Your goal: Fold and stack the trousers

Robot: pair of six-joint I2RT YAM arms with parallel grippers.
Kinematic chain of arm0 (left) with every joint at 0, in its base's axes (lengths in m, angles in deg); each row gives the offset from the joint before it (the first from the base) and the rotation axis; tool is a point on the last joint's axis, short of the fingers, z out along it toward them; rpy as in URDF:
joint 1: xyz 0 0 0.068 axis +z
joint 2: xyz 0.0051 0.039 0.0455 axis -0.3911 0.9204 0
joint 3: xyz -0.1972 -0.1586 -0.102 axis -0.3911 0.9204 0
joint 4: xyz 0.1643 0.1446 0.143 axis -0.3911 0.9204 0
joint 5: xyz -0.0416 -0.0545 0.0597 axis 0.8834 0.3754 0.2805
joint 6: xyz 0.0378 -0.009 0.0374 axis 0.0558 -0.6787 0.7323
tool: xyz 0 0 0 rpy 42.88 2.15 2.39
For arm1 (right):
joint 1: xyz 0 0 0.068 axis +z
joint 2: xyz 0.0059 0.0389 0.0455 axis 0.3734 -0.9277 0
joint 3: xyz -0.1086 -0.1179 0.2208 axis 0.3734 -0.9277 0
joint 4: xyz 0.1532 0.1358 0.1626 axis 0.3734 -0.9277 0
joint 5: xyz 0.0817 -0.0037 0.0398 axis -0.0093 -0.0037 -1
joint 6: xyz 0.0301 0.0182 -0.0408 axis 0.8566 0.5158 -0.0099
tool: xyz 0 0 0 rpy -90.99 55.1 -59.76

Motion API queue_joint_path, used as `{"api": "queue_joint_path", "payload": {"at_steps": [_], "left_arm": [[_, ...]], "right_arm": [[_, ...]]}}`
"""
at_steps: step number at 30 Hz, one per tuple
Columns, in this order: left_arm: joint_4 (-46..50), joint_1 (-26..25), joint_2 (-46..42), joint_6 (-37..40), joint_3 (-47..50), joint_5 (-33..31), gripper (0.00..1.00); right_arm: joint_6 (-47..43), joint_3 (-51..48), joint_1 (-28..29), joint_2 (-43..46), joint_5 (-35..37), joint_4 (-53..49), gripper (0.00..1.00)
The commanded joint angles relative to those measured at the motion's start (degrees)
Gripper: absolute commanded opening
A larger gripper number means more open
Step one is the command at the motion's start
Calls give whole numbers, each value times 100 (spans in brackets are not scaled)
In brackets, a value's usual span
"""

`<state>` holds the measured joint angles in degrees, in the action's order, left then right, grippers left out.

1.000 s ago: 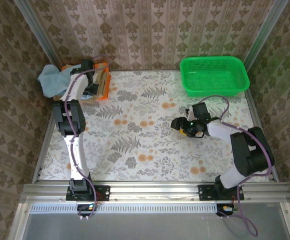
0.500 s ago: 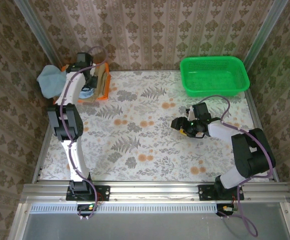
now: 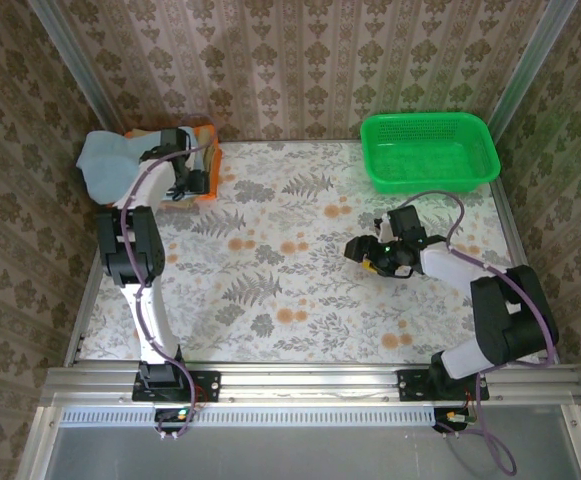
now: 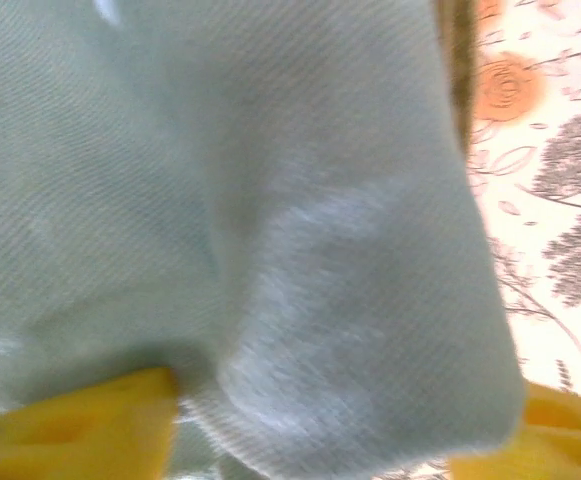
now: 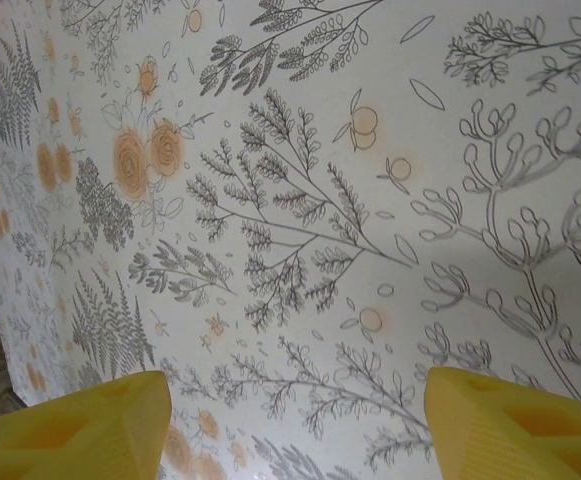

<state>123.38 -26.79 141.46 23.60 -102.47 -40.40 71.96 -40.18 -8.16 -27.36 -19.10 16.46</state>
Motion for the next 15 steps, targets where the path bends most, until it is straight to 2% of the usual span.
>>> {"api": "queue_joint_path", "payload": {"at_steps": [1,3,5,10,15], "left_arm": [[113,-23,-901,-45,-280,406,100],[146,67,-1279,-5,-506,292,100],[176,373,-1394,-159,-814,345,100],[187,1359,-583,-736,-1369,286,92],[-274,1848,52,-1026,-1058,10,92]], "right_arm": [[-165,282,-20,362,207,-471,70],[-121,316,-15,396,212,-491,70],[-102,344,-10,389,225,-497,70],[-85,353,-4,180,178,-400,68],[-125,305,4,125,192,-380,68]]}}
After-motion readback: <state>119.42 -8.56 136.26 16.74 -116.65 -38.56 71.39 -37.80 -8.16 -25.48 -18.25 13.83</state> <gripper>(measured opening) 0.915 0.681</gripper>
